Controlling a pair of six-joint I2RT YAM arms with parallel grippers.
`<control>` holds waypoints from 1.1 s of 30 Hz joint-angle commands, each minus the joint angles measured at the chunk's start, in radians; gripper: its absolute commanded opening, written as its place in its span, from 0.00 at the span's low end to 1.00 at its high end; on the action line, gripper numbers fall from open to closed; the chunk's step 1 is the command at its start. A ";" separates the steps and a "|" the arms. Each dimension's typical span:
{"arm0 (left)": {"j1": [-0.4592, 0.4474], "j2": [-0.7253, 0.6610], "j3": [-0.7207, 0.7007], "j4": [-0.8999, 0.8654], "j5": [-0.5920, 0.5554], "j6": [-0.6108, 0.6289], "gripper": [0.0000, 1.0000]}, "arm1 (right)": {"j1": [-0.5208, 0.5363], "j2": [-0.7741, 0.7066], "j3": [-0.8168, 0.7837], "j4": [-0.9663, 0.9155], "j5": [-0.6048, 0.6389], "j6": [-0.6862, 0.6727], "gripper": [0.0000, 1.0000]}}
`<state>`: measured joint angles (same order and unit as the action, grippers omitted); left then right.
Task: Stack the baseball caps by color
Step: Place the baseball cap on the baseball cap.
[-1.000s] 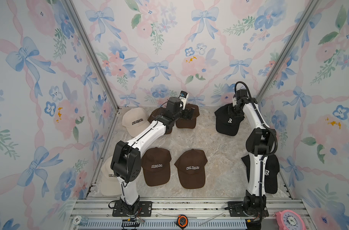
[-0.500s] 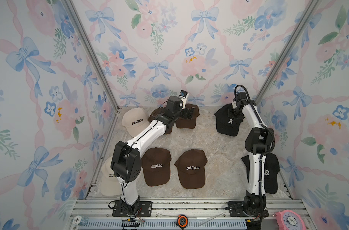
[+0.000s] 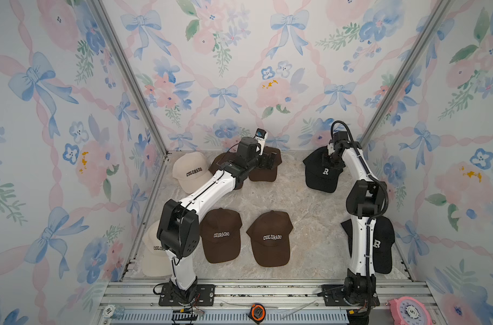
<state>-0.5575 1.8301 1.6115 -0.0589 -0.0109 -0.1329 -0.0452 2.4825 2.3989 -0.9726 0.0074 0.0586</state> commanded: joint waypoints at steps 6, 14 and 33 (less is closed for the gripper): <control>-0.016 -0.044 -0.044 -0.005 -0.030 -0.013 0.98 | -0.013 0.015 -0.023 -0.037 0.012 -0.005 0.49; -0.031 -0.107 -0.099 -0.004 -0.069 -0.017 0.98 | -0.013 -0.137 -0.122 0.038 -0.026 0.000 0.76; -0.101 -0.342 -0.337 0.032 -0.018 -0.035 0.98 | -0.013 -0.780 -0.687 0.082 0.102 0.086 0.93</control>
<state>-0.6323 1.5364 1.3064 -0.0479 -0.0765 -0.1619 -0.0517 1.8126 1.8305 -0.8688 0.0513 0.0994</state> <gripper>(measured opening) 0.979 0.928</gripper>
